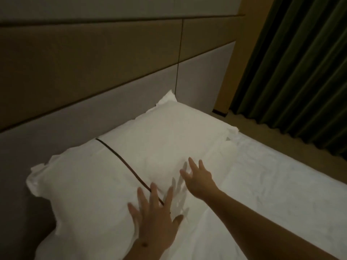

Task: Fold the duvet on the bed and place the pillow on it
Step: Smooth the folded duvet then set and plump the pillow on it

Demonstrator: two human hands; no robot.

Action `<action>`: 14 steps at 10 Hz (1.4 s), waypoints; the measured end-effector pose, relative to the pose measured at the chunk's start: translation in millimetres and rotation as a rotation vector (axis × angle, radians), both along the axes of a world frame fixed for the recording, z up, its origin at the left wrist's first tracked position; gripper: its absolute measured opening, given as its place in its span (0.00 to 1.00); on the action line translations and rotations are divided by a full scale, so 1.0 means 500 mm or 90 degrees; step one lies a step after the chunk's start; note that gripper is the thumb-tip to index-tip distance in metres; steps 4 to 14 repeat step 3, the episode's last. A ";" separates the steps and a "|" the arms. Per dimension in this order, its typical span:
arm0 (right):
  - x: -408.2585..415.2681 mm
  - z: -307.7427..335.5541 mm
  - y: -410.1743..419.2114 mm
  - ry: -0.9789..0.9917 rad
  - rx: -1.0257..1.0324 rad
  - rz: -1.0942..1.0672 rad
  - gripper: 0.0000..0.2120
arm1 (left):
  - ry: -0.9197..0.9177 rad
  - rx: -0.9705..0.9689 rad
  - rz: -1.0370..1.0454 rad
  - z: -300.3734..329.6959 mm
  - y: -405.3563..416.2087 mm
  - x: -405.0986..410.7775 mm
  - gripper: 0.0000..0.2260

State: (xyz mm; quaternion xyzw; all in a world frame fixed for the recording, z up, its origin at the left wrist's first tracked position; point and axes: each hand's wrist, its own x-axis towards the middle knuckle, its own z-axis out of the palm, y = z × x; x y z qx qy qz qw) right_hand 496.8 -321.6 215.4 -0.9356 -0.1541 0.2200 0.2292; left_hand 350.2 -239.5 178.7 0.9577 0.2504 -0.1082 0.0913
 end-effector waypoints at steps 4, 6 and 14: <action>-0.172 -0.176 -0.115 0.035 0.208 -0.114 0.29 | -0.251 0.033 -0.077 -0.092 -0.040 -0.045 0.31; -0.172 -0.176 -0.115 0.035 0.208 -0.114 0.29 | -0.251 0.033 -0.077 -0.092 -0.040 -0.045 0.31; -0.172 -0.176 -0.115 0.035 0.208 -0.114 0.29 | -0.251 0.033 -0.077 -0.092 -0.040 -0.045 0.31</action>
